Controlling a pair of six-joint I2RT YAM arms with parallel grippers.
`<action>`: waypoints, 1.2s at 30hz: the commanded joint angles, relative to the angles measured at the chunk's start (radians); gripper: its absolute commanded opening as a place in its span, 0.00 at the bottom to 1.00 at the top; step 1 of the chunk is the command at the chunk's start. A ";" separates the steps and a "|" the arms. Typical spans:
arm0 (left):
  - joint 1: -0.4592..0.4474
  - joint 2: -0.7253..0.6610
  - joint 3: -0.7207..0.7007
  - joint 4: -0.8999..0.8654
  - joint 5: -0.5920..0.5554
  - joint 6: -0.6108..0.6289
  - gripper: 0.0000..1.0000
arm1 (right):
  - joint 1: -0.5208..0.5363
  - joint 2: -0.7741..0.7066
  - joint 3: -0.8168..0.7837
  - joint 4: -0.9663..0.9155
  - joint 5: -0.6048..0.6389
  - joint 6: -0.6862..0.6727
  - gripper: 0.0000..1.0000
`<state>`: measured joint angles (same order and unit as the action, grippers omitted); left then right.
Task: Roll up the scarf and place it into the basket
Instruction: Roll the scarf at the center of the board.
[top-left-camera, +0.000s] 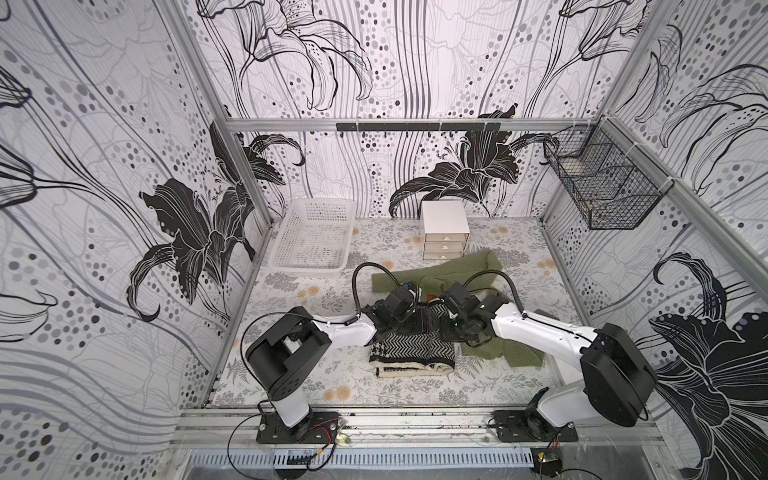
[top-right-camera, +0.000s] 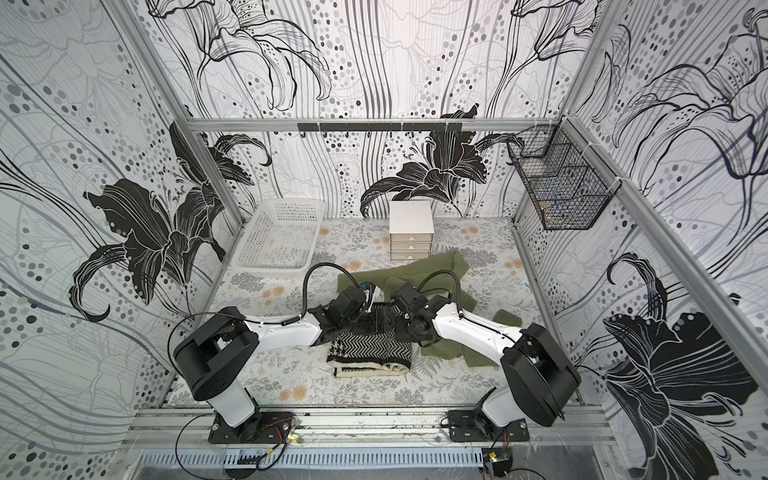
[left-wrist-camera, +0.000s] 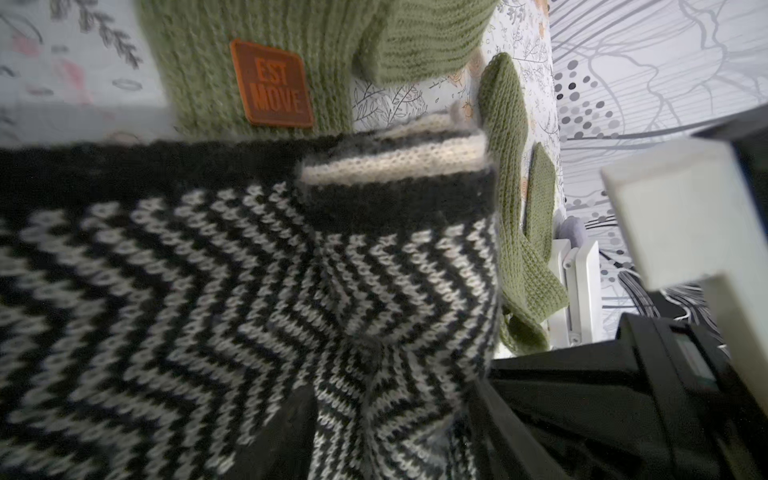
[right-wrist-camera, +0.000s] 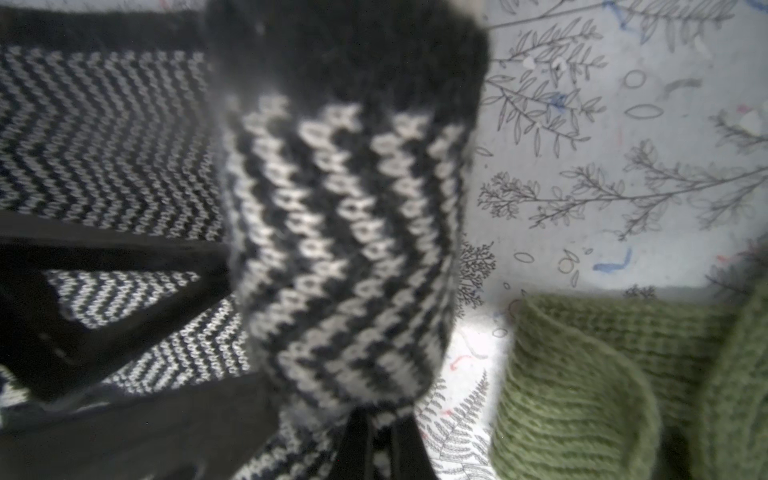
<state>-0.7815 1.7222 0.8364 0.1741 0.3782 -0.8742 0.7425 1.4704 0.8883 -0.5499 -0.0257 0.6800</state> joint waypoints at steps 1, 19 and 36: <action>-0.015 0.033 0.030 0.039 0.003 -0.012 0.40 | 0.012 -0.004 0.019 -0.013 0.021 0.024 0.00; -0.015 0.006 -0.097 0.103 -0.073 -0.043 0.00 | 0.023 -0.050 0.056 -0.121 0.079 -0.011 0.36; 0.069 -0.041 -0.244 0.135 -0.105 -0.057 0.00 | 0.016 0.026 0.047 -0.070 0.041 -0.041 0.58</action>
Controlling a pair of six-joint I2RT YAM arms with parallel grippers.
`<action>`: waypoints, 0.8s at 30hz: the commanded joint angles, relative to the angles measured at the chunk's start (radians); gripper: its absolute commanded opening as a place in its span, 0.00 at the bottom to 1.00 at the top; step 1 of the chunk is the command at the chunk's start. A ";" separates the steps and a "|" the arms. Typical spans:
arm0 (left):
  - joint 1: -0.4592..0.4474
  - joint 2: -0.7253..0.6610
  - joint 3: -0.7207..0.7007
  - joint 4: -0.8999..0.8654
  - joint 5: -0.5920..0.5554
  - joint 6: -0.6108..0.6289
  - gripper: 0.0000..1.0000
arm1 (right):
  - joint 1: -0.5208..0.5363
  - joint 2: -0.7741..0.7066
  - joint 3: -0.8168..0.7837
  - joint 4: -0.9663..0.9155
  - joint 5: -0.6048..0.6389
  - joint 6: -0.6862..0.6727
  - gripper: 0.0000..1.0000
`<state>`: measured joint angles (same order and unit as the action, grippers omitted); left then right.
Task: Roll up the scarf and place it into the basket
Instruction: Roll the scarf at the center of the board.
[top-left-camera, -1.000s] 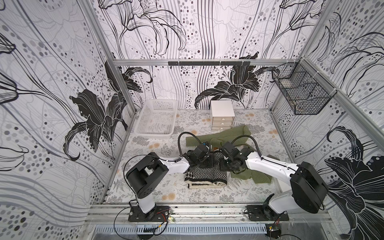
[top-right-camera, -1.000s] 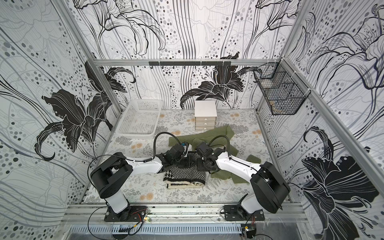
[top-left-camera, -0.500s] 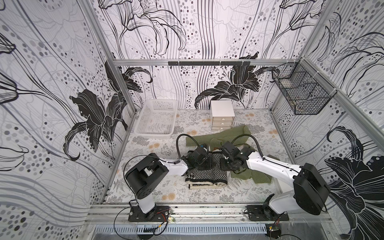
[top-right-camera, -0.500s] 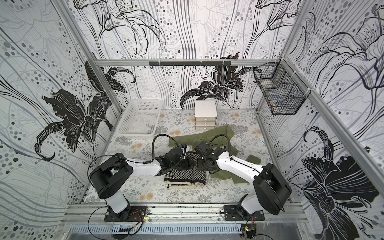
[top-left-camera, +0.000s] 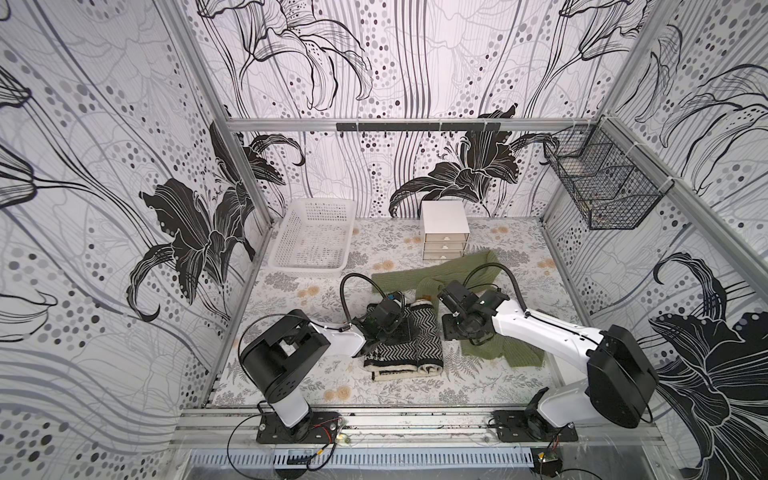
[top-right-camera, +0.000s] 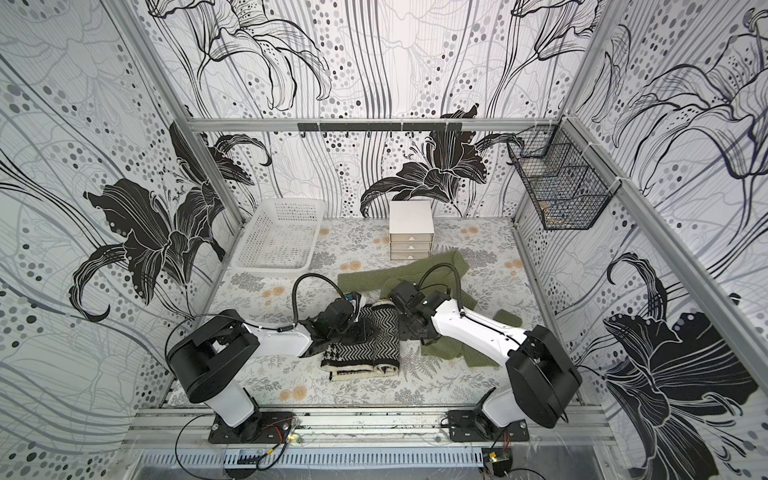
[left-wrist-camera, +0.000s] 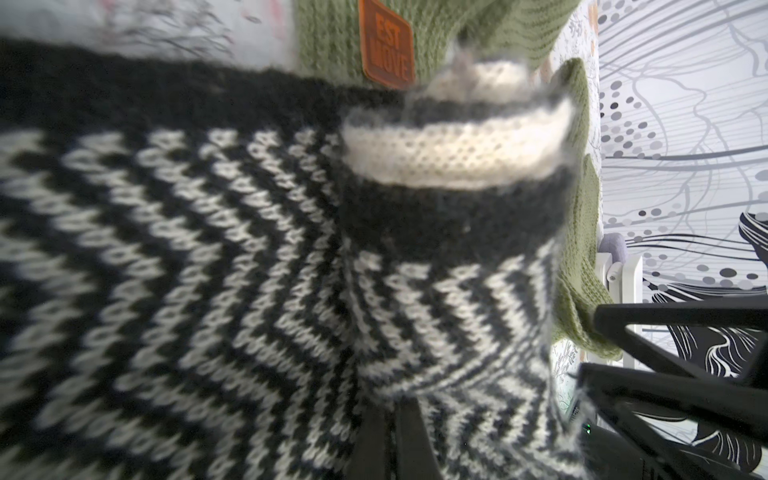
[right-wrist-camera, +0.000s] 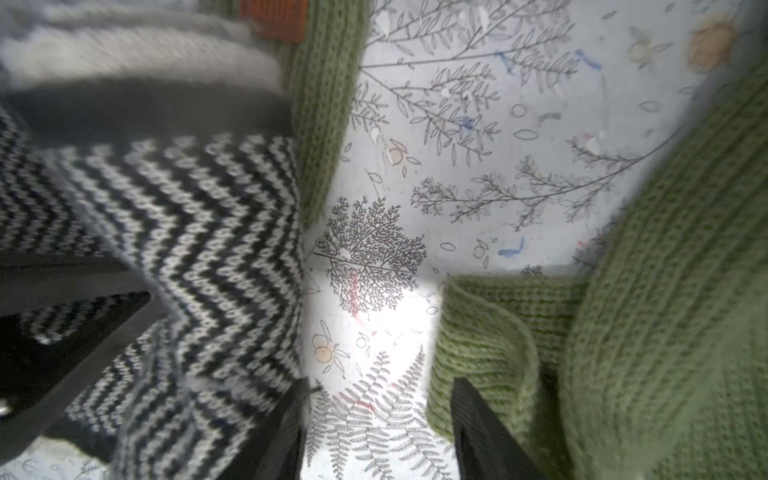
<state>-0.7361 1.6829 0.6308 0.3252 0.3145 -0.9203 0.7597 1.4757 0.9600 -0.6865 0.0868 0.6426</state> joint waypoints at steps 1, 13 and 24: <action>0.029 0.001 -0.048 0.001 -0.037 -0.016 0.00 | -0.002 0.028 -0.039 0.107 -0.103 -0.002 0.58; 0.040 0.068 -0.052 0.066 -0.005 -0.033 0.00 | -0.001 0.078 -0.247 0.693 -0.409 0.134 0.60; 0.044 0.084 -0.051 0.071 0.000 -0.048 0.00 | 0.000 -0.029 -0.452 0.919 -0.190 0.325 0.58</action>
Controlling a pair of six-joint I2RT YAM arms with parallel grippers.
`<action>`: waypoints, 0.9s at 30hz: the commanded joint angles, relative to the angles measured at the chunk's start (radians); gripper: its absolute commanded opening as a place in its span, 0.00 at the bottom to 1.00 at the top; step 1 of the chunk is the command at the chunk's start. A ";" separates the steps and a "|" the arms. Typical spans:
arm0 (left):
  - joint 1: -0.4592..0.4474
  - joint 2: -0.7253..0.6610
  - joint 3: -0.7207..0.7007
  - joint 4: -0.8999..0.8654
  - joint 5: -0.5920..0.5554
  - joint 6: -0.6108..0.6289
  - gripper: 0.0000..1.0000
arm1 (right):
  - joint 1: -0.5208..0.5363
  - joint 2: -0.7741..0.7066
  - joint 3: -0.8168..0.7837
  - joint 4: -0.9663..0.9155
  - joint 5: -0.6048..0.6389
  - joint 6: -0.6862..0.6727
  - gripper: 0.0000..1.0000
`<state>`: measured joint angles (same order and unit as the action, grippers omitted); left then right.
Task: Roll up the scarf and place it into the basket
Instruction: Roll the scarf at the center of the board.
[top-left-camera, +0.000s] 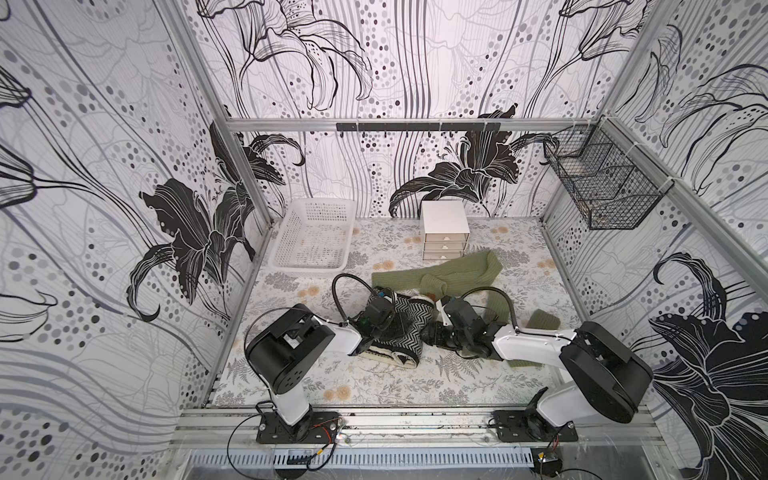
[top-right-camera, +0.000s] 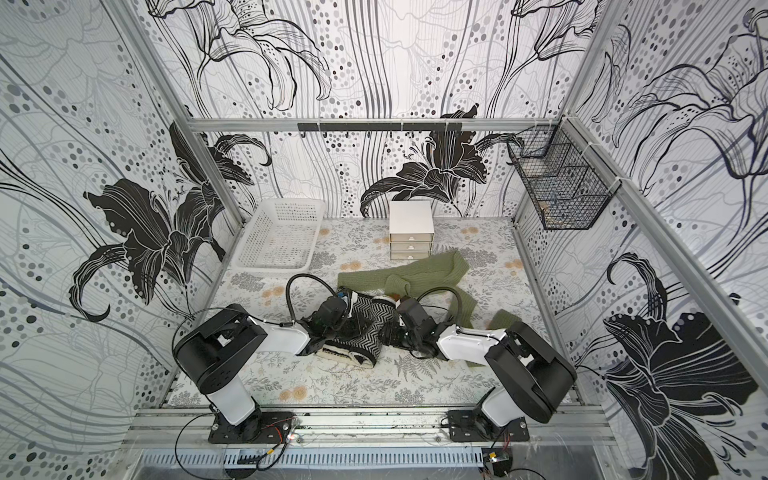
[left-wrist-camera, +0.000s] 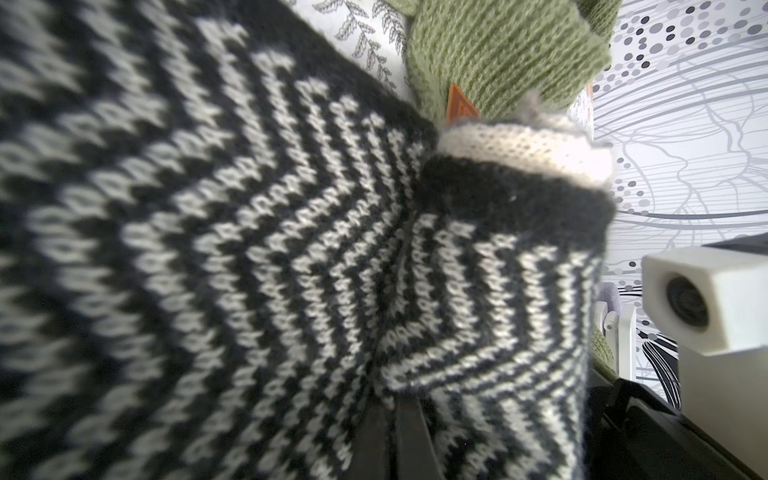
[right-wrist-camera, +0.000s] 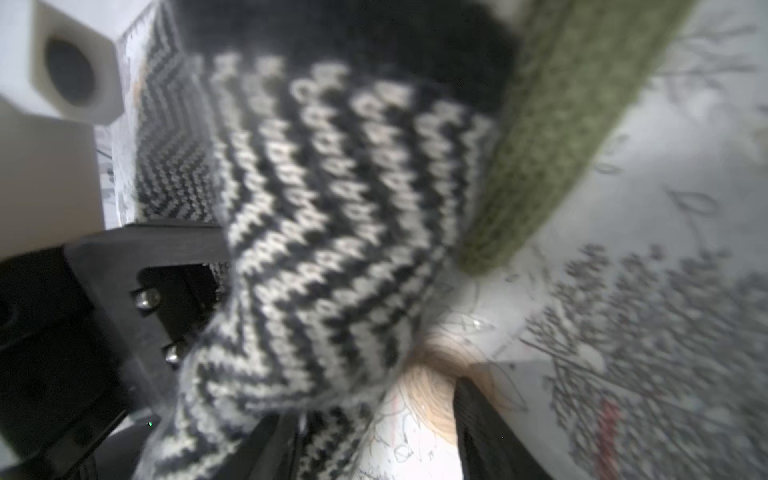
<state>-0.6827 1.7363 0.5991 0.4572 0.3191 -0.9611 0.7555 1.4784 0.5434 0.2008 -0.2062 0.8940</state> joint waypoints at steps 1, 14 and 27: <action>-0.008 0.030 -0.020 -0.061 -0.007 -0.010 0.00 | 0.004 -0.039 -0.052 0.053 0.109 0.085 0.58; -0.009 0.032 -0.034 -0.026 -0.015 -0.048 0.00 | 0.006 0.208 -0.184 0.705 0.069 0.281 0.58; -0.009 0.025 -0.029 -0.018 0.002 -0.054 0.00 | 0.005 0.177 -0.157 0.623 -0.030 0.257 0.00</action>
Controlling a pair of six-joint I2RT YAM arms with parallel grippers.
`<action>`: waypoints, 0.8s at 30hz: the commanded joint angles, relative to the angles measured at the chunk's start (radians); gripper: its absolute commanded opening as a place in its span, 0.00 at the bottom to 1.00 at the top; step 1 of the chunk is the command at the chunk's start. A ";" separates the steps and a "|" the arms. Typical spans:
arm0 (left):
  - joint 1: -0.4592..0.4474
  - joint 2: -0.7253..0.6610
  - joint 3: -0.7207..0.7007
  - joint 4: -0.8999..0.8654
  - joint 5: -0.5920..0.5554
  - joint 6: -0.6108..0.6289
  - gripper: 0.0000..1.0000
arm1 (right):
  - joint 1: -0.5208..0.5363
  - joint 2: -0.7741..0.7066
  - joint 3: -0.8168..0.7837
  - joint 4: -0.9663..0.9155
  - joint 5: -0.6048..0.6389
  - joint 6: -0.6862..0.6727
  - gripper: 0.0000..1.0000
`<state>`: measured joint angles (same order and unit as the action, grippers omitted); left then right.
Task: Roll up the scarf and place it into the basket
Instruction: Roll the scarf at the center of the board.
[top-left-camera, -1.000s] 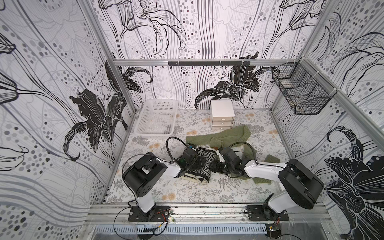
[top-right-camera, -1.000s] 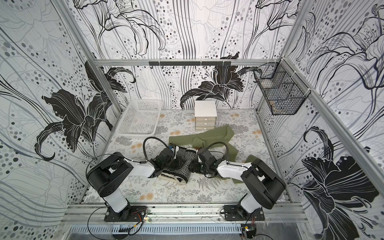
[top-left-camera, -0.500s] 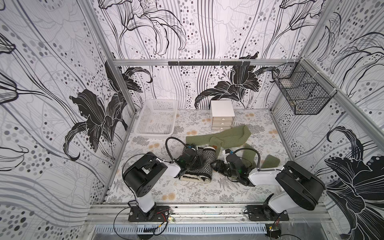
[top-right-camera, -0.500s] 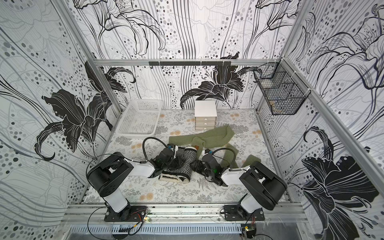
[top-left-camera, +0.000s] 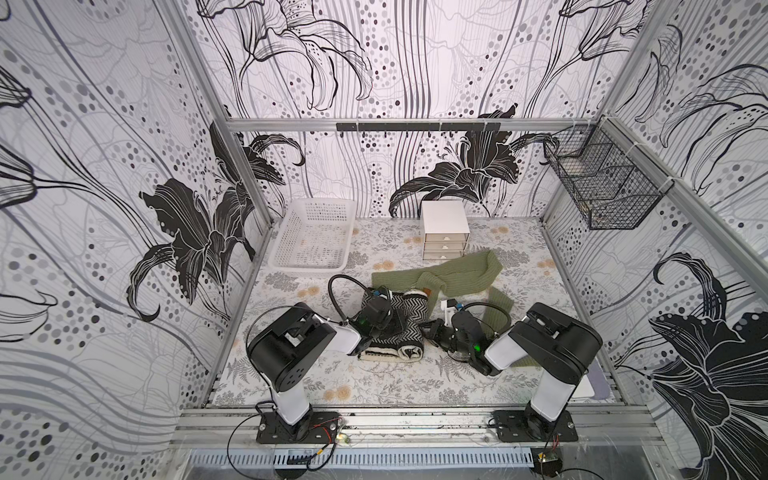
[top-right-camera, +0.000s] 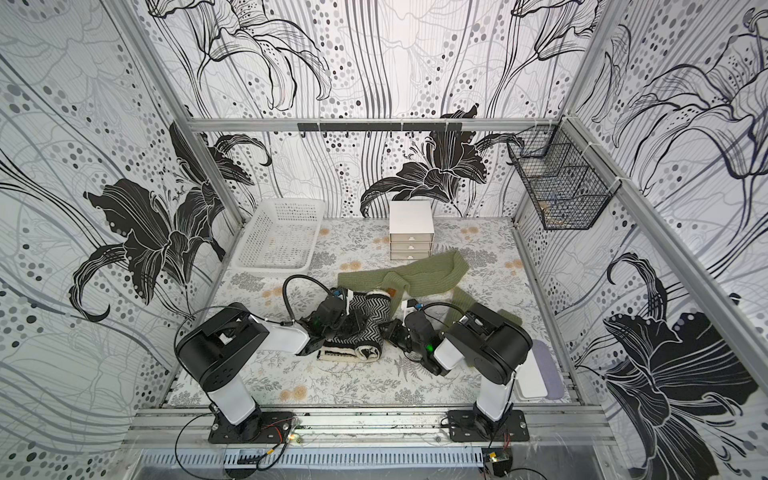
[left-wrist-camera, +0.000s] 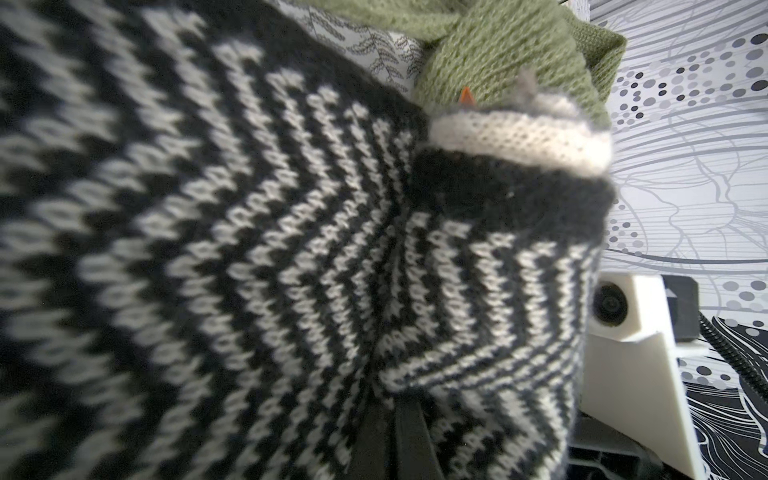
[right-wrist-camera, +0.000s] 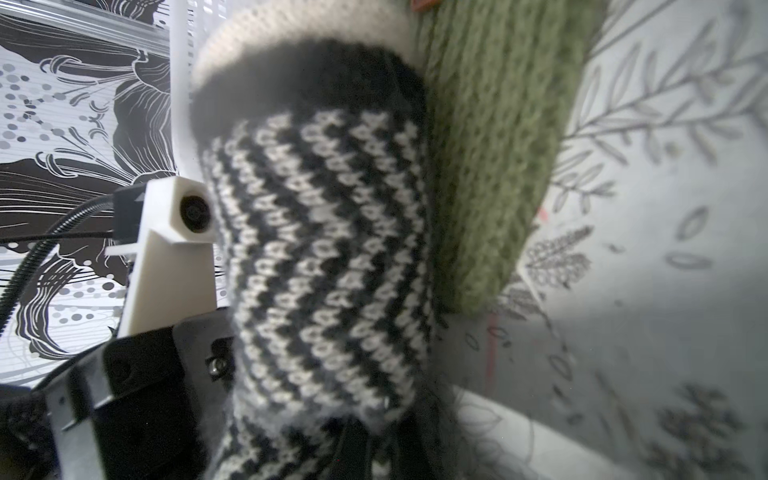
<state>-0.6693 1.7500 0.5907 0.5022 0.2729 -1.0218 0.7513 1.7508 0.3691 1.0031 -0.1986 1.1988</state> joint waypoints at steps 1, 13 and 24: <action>-0.019 -0.002 -0.016 -0.093 0.041 0.017 0.00 | 0.013 -0.173 0.047 -0.346 -0.023 -0.098 0.00; 0.032 -0.172 0.099 -0.384 0.025 0.126 0.99 | 0.056 -0.333 0.345 -1.322 0.161 -0.389 0.00; -0.005 -0.189 0.136 -0.368 0.127 0.091 0.99 | 0.074 -0.320 0.462 -1.435 0.235 -0.471 0.00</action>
<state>-0.6563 1.5856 0.7040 0.1184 0.3534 -0.9318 0.8196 1.4273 0.7971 -0.3367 -0.0135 0.7750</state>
